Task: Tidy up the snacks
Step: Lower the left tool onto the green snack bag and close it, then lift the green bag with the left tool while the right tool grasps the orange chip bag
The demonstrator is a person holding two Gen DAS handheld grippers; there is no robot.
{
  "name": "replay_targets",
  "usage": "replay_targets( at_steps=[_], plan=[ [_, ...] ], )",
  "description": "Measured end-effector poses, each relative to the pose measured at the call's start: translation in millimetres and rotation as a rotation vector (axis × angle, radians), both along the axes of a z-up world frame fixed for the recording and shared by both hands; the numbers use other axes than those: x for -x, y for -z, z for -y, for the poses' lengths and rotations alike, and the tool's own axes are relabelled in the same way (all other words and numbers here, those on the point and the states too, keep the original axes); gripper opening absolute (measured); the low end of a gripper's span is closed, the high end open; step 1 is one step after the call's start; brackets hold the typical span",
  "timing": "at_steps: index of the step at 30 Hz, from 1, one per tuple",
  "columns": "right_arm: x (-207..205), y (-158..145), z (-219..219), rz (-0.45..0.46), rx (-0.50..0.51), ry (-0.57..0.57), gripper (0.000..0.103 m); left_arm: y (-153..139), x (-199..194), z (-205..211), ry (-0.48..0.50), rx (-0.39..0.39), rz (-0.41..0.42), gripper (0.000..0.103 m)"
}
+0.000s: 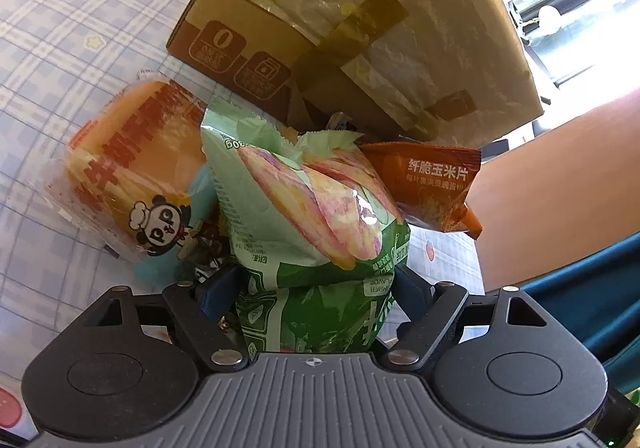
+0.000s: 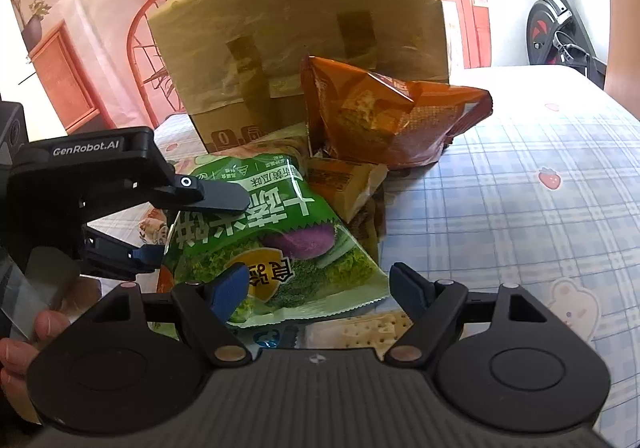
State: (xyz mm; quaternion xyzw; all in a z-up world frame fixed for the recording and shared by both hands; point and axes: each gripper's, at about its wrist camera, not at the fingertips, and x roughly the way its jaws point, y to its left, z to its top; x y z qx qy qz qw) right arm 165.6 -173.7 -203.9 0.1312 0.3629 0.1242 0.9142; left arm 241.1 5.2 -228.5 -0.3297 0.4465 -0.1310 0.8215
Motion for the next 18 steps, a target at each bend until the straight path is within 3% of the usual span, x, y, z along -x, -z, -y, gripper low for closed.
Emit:
replay_targets(
  at_steps=[4,6,7,10,18],
  plan=[
    [-2.8,2.8,2.2,-0.011,-0.006,0.014,0.080,5.9,-2.3,6.3,0.006,0.006,0.003,0.084],
    [-3.5,3.7,3.2,-0.014,-0.008,0.017,0.080,5.8,-1.2,7.9,0.016,-0.003,0.029,0.076],
    [-3.8,3.5,3.7,-0.014,-0.007,0.016,0.080,4.6,-0.9,8.7,0.022,-0.012,0.053,0.066],
    [-2.0,0.2,7.7,-0.002,-0.006,0.024,0.080,-0.2,2.2,7.5,0.037,-0.037,0.084,0.061],
    [-7.8,-26.2,36.3,0.092,0.004,0.099,0.080,-15.0,14.6,-7.0,0.034,-0.041,0.143,0.060]
  ],
)
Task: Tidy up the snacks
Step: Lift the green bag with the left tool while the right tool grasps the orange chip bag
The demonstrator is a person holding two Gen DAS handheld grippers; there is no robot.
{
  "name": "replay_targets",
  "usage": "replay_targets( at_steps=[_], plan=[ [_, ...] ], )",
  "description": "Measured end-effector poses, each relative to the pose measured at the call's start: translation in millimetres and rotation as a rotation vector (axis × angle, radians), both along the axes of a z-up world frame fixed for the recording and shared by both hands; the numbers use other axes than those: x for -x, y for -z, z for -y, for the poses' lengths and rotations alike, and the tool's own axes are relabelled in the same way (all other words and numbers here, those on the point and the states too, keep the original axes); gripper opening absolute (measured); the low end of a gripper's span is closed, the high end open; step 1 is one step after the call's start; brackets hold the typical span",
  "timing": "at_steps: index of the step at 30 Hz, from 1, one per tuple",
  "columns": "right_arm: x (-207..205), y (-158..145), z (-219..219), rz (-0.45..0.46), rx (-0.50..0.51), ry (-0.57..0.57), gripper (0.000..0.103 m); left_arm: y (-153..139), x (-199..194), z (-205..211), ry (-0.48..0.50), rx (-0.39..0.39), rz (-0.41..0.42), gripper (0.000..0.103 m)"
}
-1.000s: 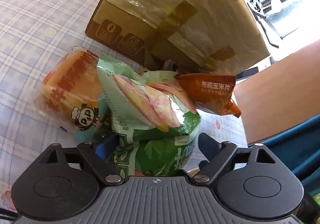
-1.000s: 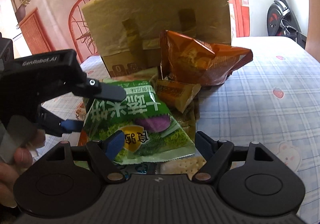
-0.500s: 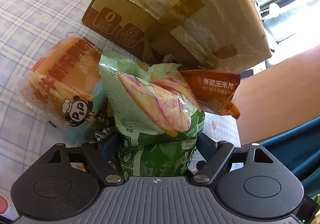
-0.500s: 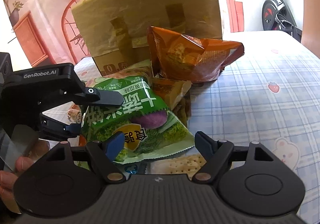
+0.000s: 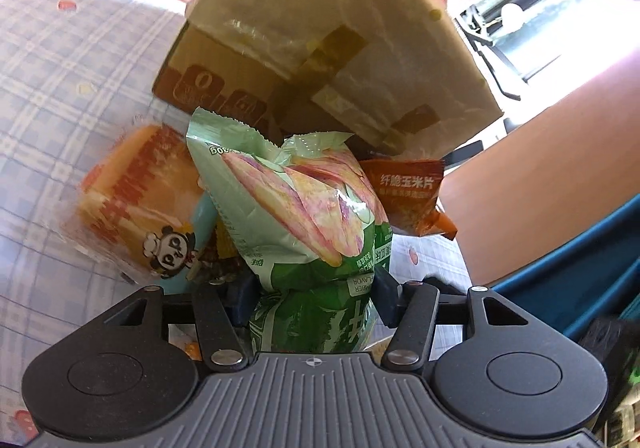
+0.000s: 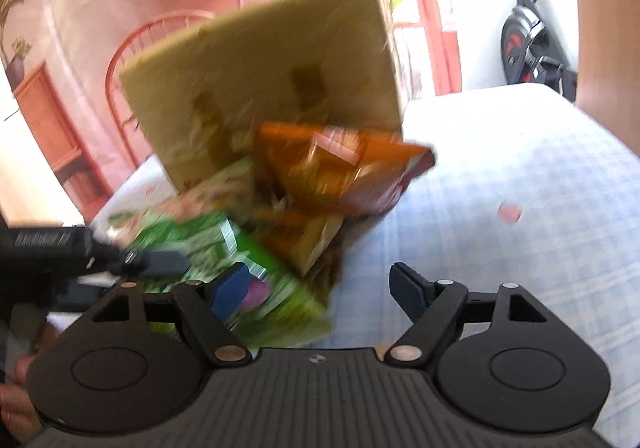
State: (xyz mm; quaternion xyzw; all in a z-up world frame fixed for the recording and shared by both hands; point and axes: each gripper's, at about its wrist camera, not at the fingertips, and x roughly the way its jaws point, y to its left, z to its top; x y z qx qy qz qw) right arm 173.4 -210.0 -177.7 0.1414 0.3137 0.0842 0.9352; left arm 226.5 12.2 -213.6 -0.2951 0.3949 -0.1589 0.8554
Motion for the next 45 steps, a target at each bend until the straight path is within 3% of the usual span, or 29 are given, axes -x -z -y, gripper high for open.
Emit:
replay_targets(
  at_steps=[4,8,12,20,25,27,30,36,40,45],
  plan=[
    [-14.1,-14.6,-2.6,0.063,0.101,-0.022,0.081,-6.7,6.2,-8.7,-0.032,-0.004,0.037,0.060],
    [-34.4,-18.1,-13.4,0.103,0.224,-0.064,0.089,-14.7,12.2,-17.3,-0.057,-0.008,0.074,0.060],
    [-53.3,-14.6,-15.0,0.116,0.263,-0.085,0.096,-19.1,17.8,-22.7,-0.067,-0.019,0.106,0.060],
    [-76.3,-16.0,-30.7,0.138,0.384,-0.175,0.097,-21.4,22.7,-27.3,-0.068,-0.012,0.136,0.060],
    [-80.9,-6.7,-47.5,0.143,0.484,-0.247,0.093,-19.9,26.1,-26.3,-0.055,-0.014,0.151,0.060],
    [-82.0,-1.9,-52.5,0.141,0.503,-0.257,0.080,-19.6,26.6,-25.0,-0.053,-0.015,0.155,0.060],
    [-82.0,5.9,-54.5,0.136,0.499,-0.235,0.063,-19.0,27.4,-25.9,-0.055,-0.014,0.159,0.060],
    [-67.9,12.4,-46.7,0.153,0.419,-0.139,0.051,-19.4,28.2,-24.9,-0.059,-0.023,0.155,0.060],
    [-51.3,7.5,-25.8,0.157,0.249,-0.035,0.047,-20.1,28.1,-22.1,-0.059,-0.027,0.154,0.060],
    [-27.7,6.1,-8.7,0.170,0.112,0.069,0.046,-20.1,27.9,-19.9,-0.053,-0.033,0.153,0.060]
  ],
)
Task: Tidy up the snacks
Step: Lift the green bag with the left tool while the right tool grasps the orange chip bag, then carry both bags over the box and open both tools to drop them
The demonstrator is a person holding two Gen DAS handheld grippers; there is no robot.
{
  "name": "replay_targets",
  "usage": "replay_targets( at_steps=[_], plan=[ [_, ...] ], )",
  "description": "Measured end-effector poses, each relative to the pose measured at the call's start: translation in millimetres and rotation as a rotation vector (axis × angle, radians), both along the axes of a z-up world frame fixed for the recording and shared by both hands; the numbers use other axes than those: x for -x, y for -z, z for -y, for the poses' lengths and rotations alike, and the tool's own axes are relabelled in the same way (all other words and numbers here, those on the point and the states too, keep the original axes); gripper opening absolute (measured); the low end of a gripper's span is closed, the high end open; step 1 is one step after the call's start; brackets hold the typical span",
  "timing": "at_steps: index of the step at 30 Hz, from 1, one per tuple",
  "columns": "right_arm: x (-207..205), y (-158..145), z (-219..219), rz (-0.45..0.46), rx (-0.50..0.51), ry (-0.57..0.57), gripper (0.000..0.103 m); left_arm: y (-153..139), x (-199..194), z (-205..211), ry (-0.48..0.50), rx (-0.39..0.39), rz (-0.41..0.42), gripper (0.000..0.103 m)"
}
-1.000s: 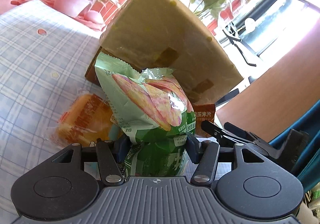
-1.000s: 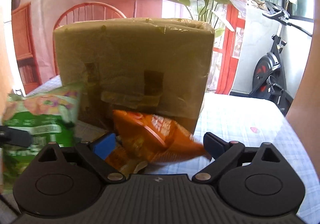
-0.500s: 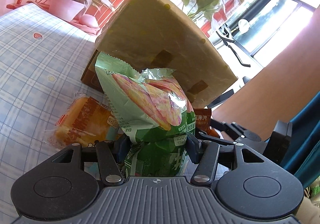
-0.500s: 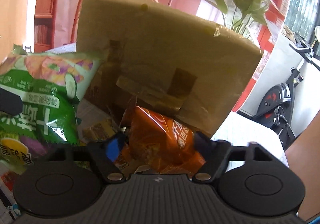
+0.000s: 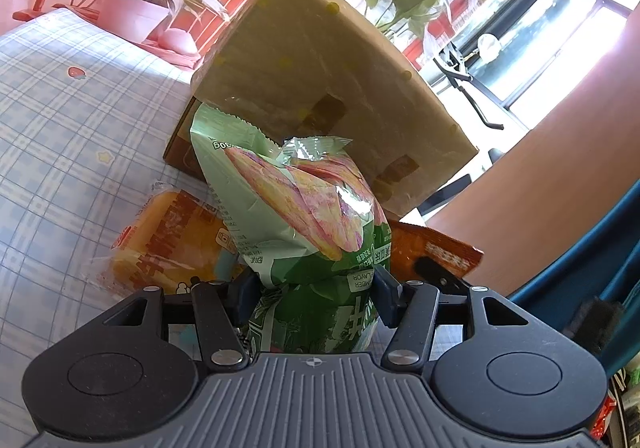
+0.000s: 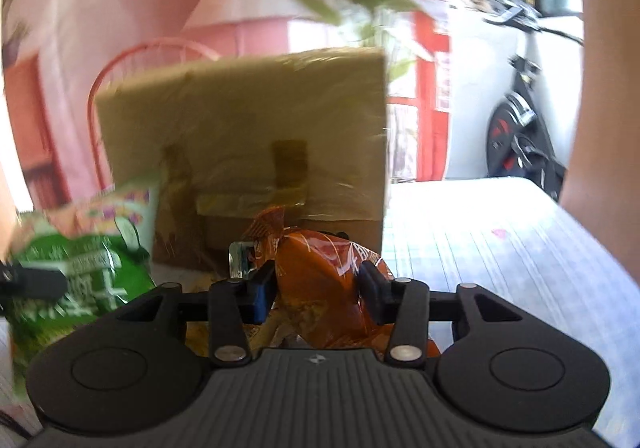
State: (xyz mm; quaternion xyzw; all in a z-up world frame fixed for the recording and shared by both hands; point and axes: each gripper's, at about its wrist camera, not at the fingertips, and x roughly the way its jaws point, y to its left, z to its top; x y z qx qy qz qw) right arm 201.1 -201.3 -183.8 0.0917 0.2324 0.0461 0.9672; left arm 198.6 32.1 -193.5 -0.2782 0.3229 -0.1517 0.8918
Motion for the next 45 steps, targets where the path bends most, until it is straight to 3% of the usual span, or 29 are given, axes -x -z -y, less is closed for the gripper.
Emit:
replay_targets(
  at_steps=[9,24,37,45],
  plan=[
    [23.4,-4.4,4.7,0.028,-0.056,0.019,0.045,-5.8,0.7,-0.2,0.007,-0.016,0.038,0.060],
    [29.3,-58.6,11.9,0.177,-0.144,0.008,0.043,-49.1,7.2,-21.5,-0.010,0.000,0.202,0.059],
    [14.3,-119.1,11.9,0.317,-0.142,-0.050,0.043,-116.9,-9.1,-26.9,-0.010,0.037,0.366,0.059],
    [-17.0,-150.5,11.0,0.379,-0.130,-0.068,0.043,-153.7,-46.2,-28.6,-0.035,0.022,0.424,0.059]
  ],
)
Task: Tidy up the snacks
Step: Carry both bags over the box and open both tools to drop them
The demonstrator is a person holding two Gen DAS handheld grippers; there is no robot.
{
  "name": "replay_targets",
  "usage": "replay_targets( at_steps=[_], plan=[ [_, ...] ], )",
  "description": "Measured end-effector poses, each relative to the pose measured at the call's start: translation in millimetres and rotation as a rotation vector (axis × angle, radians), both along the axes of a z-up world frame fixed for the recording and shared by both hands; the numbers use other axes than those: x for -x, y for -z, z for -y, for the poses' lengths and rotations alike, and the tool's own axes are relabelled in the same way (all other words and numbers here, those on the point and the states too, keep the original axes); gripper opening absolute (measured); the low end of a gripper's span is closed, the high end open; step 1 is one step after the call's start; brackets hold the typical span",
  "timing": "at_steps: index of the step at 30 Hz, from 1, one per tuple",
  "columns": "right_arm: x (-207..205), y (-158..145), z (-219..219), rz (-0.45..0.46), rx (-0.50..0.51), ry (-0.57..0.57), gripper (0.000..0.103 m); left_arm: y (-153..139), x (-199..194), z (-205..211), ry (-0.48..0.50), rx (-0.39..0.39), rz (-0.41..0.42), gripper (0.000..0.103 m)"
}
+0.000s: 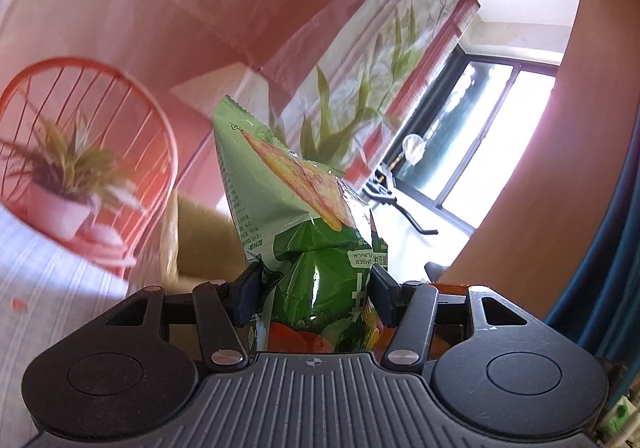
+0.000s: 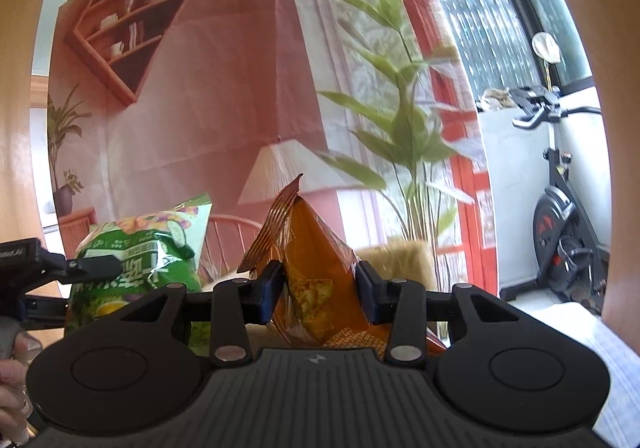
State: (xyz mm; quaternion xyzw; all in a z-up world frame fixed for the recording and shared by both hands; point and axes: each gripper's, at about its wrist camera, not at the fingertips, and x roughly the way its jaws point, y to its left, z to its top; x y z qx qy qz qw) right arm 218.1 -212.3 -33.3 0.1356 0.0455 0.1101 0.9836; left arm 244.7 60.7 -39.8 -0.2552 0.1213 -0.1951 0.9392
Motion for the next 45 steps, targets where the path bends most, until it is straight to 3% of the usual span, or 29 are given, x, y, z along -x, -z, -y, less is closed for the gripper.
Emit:
replay_targets(
  at_steps=[4,13,19,25,27,31,37,45],
  plan=[
    [-30.4,-10.2,1.3,0.002,-0.008,-0.001,0.042,-10.9,-38.1,1.5,-0.019,-0.003,-0.005,0.059],
    [-116.3,-11.6,-1.1,-0.052,0.044,0.039,0.033,-7.8,-118.9,15.1,-0.018,-0.124,-0.084,0.059],
    [-162.9,-4.8,5.7,-0.132,0.072,0.056,0.029,-0.6,-149.2,20.9,0.013,-0.198,-0.152,0.059],
    [-193.9,10.0,17.7,-0.221,0.034,0.064,0.022,9.0,-170.5,30.5,0.045,-0.274,-0.232,0.061],
    [-197.0,12.8,18.7,-0.242,0.028,0.073,0.025,13.2,-171.2,31.2,0.064,-0.287,-0.250,0.061],
    [-188.7,12.4,16.2,-0.226,0.045,0.055,0.025,14.1,-166.4,31.4,0.063,-0.315,-0.233,0.074],
    [-165.8,9.3,10.8,-0.219,0.055,0.029,0.025,4.8,-156.6,31.5,0.068,-0.333,-0.221,0.074],
    [-111.5,7.7,6.3,-0.210,0.005,0.012,0.025,-0.7,-109.5,15.7,0.077,-0.340,-0.212,0.074]
  ],
)
